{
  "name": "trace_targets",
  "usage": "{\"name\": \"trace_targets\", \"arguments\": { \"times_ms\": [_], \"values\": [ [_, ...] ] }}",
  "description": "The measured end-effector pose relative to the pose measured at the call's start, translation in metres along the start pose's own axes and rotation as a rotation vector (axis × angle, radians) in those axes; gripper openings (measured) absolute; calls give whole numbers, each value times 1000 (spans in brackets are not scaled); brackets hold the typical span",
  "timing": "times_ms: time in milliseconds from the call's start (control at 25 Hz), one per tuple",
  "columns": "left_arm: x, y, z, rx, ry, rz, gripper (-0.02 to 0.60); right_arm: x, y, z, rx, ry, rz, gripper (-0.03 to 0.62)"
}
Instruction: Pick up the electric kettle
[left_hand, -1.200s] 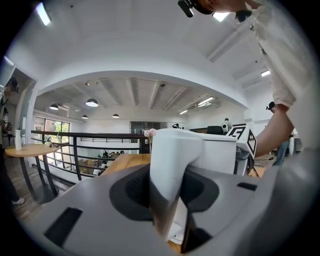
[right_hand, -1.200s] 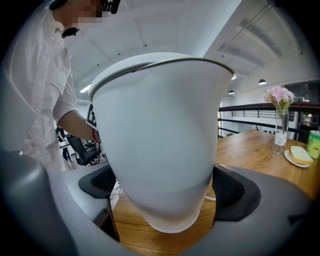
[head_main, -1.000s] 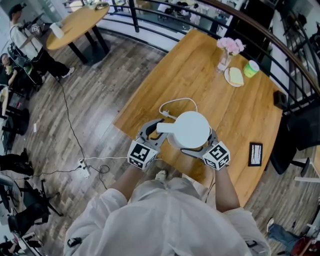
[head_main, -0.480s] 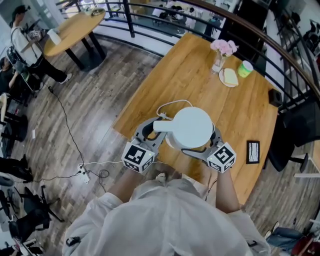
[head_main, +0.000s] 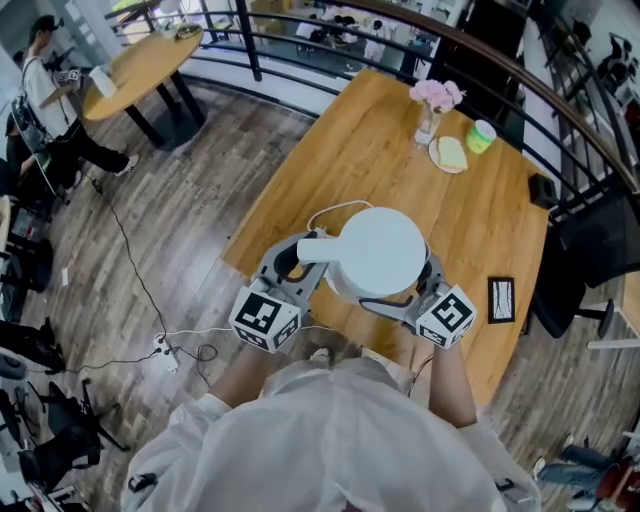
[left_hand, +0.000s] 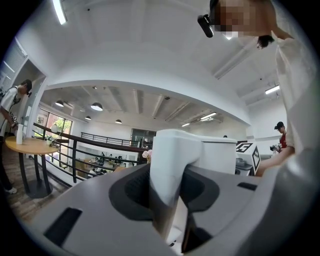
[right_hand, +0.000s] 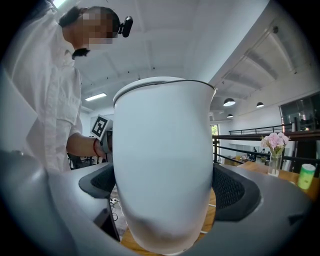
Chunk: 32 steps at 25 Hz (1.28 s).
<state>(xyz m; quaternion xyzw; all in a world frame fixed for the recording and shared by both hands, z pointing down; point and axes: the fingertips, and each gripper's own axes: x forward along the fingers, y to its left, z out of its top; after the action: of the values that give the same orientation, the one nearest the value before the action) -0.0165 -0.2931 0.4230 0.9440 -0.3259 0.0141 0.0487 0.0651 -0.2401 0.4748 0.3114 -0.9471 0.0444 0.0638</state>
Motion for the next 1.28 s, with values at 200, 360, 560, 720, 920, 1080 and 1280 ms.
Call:
{"name": "trace_targets", "arguments": {
  "times_ms": [200, 360, 560, 720, 920, 1080, 1280],
  "values": [
    [-2, -2, 5, -3, -3, -13, 121, -2, 1, 8, -3, -14, 4, 575],
    [-3, -3, 9, -2, -8, -18, 121, -2, 1, 14, -10, -26, 6, 575],
    [-3, -4, 12, 4, -13, -17, 123, -3, 1, 16, -18, -30, 5, 575],
    [-4, -5, 14, 9, -15, -15, 123, -3, 1, 16, -19, -35, 7, 575],
    [-4, -5, 13, 6, -14, -12, 123, -3, 2, 16, -21, -39, 9, 575],
    [-5, -5, 13, 12, -14, -6, 123, -3, 2, 15, -20, -36, 13, 575],
    [-8, -4, 11, 3, -14, 0, 123, -1, 4, 15, -20, -35, 17, 575]
  ]
}}
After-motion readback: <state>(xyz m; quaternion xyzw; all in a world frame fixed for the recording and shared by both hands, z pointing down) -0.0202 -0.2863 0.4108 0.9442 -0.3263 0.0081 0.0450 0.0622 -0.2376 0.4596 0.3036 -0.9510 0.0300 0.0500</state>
